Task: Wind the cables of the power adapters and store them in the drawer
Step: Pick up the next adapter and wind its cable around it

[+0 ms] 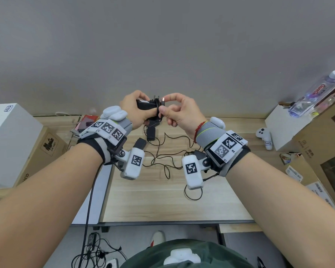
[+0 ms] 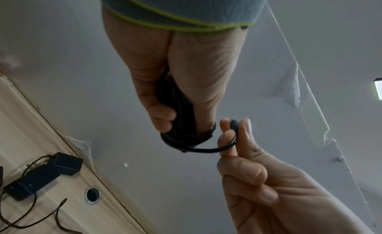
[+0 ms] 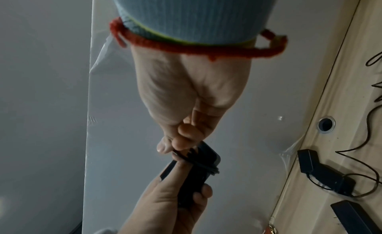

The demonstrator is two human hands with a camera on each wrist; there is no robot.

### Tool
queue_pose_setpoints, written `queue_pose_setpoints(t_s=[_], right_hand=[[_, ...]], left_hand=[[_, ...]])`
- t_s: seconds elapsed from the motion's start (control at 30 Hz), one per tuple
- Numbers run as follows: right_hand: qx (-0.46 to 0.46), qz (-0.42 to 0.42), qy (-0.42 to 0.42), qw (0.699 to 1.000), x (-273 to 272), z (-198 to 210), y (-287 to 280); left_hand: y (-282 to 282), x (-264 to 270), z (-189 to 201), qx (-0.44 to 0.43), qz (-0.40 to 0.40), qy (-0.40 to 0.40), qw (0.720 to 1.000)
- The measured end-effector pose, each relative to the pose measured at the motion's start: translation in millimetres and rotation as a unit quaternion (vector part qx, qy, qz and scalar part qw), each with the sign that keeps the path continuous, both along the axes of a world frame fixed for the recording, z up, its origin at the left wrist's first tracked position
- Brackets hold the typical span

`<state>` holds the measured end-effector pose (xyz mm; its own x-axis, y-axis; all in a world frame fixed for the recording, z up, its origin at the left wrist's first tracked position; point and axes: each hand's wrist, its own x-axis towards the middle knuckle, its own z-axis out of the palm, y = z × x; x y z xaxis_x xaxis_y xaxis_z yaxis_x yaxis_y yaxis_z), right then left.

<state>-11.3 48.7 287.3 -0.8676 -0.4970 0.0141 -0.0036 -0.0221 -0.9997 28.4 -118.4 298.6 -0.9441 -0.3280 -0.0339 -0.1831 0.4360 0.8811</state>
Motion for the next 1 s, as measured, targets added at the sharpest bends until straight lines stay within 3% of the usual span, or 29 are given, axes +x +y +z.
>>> queue_pose_setpoints(t_s=[0.37, 0.67, 1.0], right_hand=[[0.068, -0.013, -0.055, 0.996, -7, -8, -6], [0.075, -0.085, -0.066, 0.991, -21, -8, -7], [0.118, -0.147, 0.012, 0.982, -30, -8, 3]], left_hand=[[3, -7, -1, 0.05, -0.011, -0.007, 0.999], [16, -15, 3, 0.106, -0.014, -0.006, 0.994], [20, -14, 2, 0.11, -0.06, -0.01, 0.992]])
